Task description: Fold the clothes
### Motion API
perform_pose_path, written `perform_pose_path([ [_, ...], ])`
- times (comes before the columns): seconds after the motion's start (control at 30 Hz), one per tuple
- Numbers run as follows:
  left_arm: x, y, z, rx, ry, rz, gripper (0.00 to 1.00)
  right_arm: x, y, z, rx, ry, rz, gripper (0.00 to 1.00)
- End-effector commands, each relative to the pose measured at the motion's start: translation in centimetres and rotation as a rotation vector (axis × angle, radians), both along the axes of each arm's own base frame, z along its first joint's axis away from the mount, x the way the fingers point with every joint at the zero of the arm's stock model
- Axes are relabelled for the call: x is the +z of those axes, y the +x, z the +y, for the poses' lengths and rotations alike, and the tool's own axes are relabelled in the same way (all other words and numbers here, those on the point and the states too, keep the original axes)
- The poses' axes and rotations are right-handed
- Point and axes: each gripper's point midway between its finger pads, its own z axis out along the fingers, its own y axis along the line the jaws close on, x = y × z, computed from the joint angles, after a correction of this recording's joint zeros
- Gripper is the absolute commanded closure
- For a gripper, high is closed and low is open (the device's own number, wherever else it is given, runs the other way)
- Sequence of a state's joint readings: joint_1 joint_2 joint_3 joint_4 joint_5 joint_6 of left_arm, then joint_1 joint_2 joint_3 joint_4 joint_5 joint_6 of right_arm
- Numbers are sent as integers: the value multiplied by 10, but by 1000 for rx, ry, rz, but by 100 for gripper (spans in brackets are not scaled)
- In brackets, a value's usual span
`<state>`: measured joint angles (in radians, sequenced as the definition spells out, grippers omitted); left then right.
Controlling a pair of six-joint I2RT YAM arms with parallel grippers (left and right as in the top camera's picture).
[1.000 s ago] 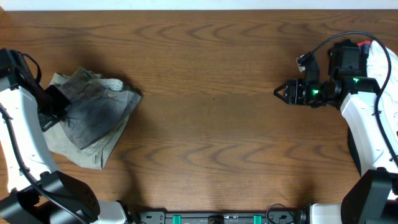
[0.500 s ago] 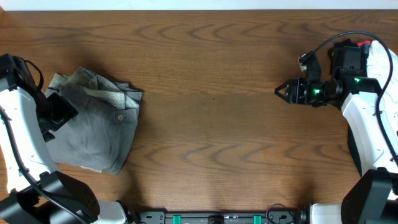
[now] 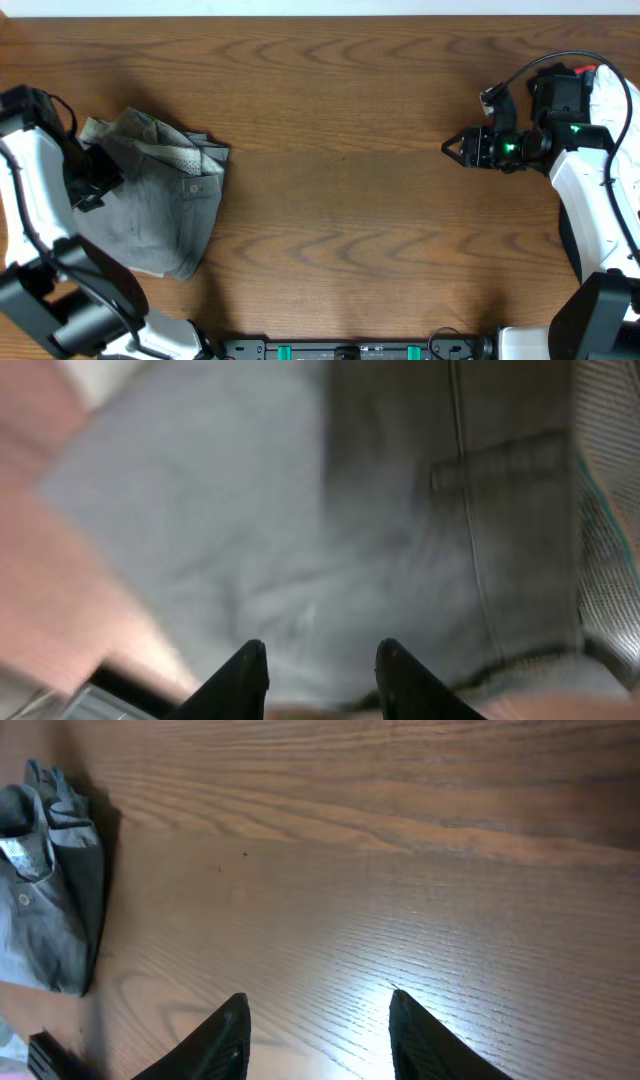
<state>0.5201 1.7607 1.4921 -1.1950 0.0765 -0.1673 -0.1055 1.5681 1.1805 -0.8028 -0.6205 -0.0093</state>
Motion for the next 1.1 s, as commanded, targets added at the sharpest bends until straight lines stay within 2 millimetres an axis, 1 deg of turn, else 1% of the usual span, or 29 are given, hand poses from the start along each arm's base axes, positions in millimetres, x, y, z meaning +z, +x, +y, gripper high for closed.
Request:
perform_pose_path([
  [0.0,-35,2,-3,-22,-46,27,74,1,-1,-1,7,-1,-9,56],
  [0.07,-58,6,1,-24,-31,22,87,1,-1,-1,2,2,-5,56],
  [0.1,-67,7,5,-24,-13,19,89,1,-1,-1,-2,3,-3,56],
  [0.17,-85,10,13,-23,30,11,93,1,-1,-1,-6,5,0,56],
  [0.23,-96,15,17,-22,53,-10,94,1,-1,-1,-7,6,1,55],
  [0.33,-112,23,17,-30,65,-41,94,1,-1,-1,-8,6,-1,55],
  [0.4,-123,30,6,-48,30,-54,94,2,0,-1,-8,5,-7,55],
  [0.47,-137,39,-11,-29,-30,-63,94,2,2,-2,-14,6,-13,55],
  [0.6,-169,59,-51,54,-139,-62,94,4,7,-2,-42,19,-13,55],
  [0.67,-184,66,-69,67,-153,-54,94,5,7,-2,-52,24,-8,55],
  [0.73,-194,75,-85,74,-154,-58,94,4,7,-2,-52,24,-6,56],
  [0.8,-197,86,-97,92,-152,-82,94,4,6,-2,-58,27,2,56],
  [0.87,-195,97,-107,134,-154,-109,94,4,5,-2,-60,29,8,56],
  [1.0,-194,102,-122,291,-175,-103,94,3,5,-2,-60,29,11,56],
  [1.07,-193,104,-129,319,-184,-104,94,3,4,-2,-60,29,11,57],
])
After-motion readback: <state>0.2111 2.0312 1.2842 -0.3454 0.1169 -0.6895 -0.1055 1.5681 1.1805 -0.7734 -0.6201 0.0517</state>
